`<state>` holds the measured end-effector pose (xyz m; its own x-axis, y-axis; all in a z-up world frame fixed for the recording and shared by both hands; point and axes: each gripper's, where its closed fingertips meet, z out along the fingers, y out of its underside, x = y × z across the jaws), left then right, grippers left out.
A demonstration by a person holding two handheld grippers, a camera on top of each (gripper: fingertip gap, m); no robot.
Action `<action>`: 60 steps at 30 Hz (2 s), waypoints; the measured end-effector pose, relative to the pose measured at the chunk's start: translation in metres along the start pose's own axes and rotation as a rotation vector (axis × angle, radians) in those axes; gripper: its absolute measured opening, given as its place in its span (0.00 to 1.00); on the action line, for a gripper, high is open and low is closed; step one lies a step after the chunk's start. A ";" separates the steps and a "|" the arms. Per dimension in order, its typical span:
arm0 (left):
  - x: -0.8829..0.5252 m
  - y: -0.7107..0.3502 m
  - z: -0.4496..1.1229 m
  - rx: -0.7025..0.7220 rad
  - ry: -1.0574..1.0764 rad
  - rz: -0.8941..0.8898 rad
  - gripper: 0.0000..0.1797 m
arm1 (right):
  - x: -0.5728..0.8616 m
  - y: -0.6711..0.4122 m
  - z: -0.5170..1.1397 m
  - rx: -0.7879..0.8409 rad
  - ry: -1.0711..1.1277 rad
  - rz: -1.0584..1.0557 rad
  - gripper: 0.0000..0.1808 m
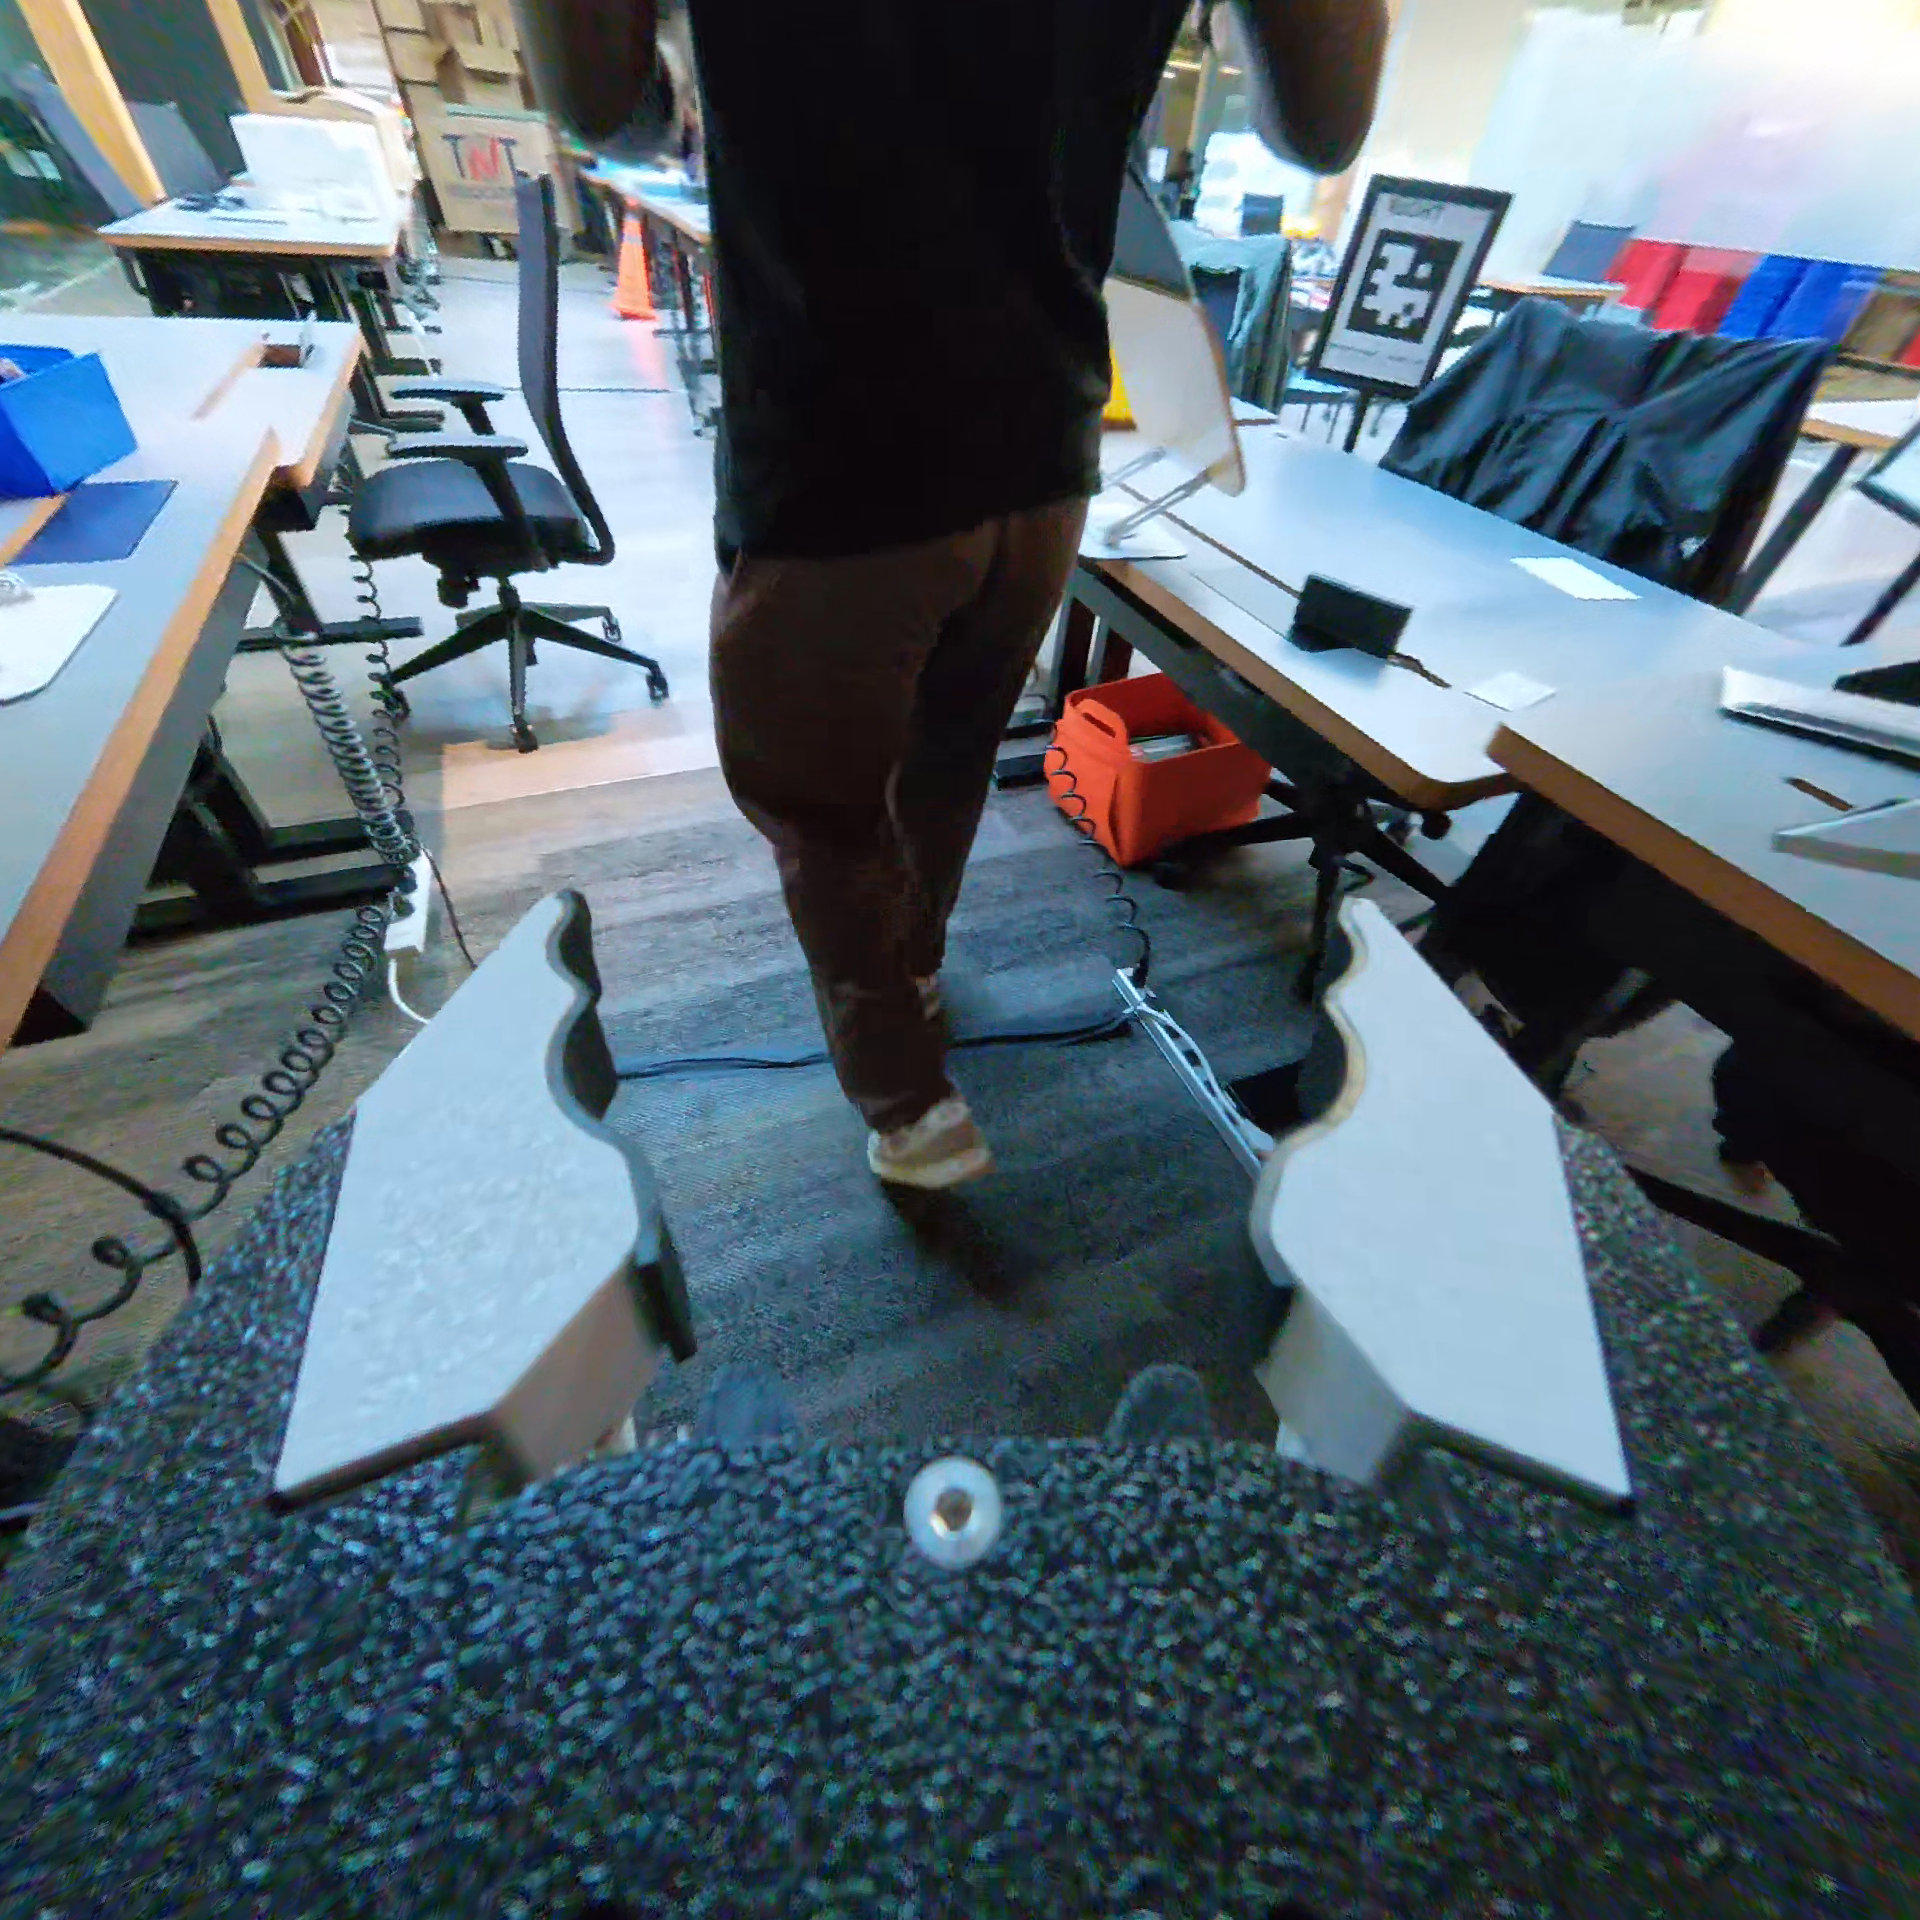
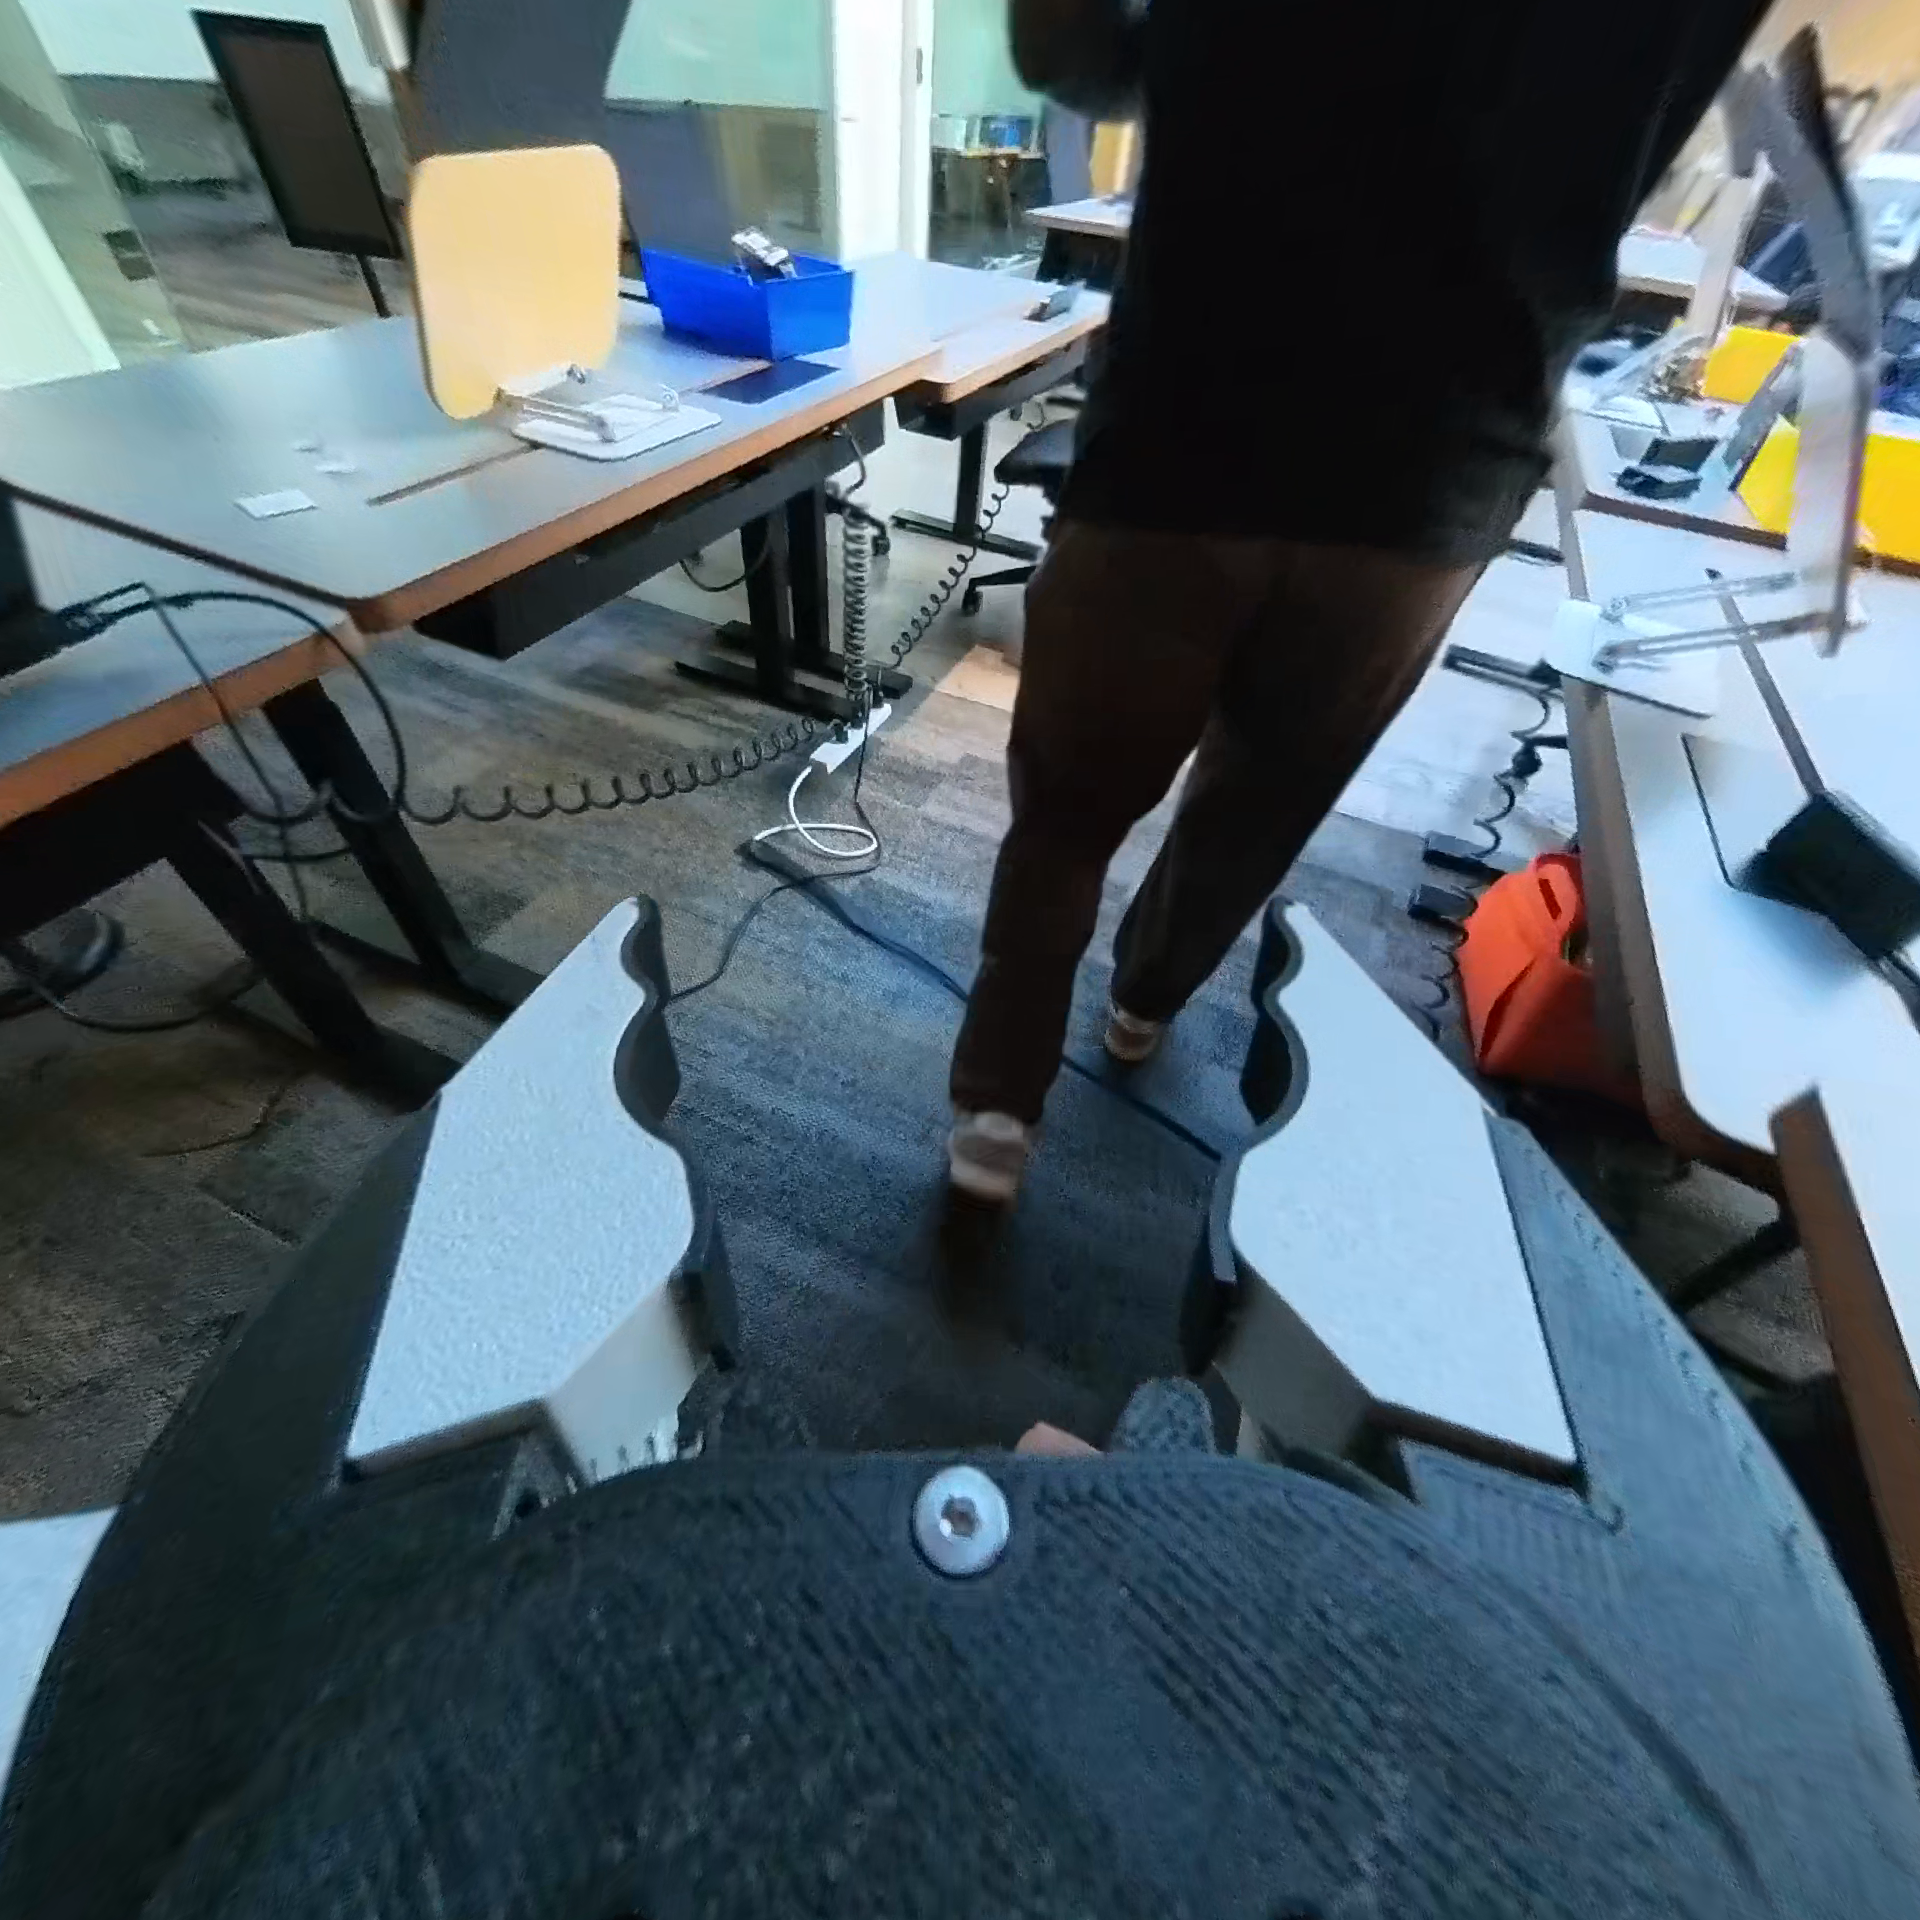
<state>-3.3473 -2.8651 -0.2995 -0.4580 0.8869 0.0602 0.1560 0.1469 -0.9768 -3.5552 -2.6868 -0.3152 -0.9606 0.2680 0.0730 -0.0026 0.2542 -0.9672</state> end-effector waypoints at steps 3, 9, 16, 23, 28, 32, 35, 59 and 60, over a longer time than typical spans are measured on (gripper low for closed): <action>-0.017 0.003 0.057 -0.011 0.006 -0.002 0.73 | 0.028 -0.002 0.059 -0.022 -0.023 -0.049 0.64; -0.043 -0.010 0.205 -0.072 0.178 -0.023 0.73 | 0.117 -0.014 0.154 -0.127 0.019 -0.136 0.66; -0.094 -0.095 0.379 -0.050 0.348 0.101 0.71 | 0.202 -0.056 0.281 -0.107 0.159 -0.092 0.66; -0.128 -0.169 0.525 0.012 0.381 0.142 0.68 | 0.223 -0.075 0.419 -0.090 0.197 -0.059 0.64; -0.161 -0.203 0.634 0.084 0.336 0.025 0.64 | 0.254 -0.080 0.543 -0.107 0.088 -0.122 0.62; -0.213 -0.216 0.715 0.109 0.226 0.060 0.64 | 0.297 -0.102 0.655 -0.087 0.005 -0.122 0.59; -0.290 -0.227 0.771 0.054 0.036 0.110 0.64 | 0.328 -0.138 0.743 -0.070 -0.058 -0.085 0.57; -0.570 -0.329 1.305 -0.017 0.088 -0.034 0.56 | 0.623 -0.258 1.267 -0.160 0.072 0.009 0.60; -0.579 -0.344 1.330 0.005 0.103 -0.024 0.55 | 0.636 -0.265 1.287 -0.157 0.086 0.007 0.58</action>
<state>-4.2994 -4.0115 -0.2717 -0.3690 0.9236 0.1042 0.1418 0.1667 -0.9758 -4.5230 -3.7802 -0.3255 -0.9330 0.3474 0.0937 0.0537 0.3921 -0.9184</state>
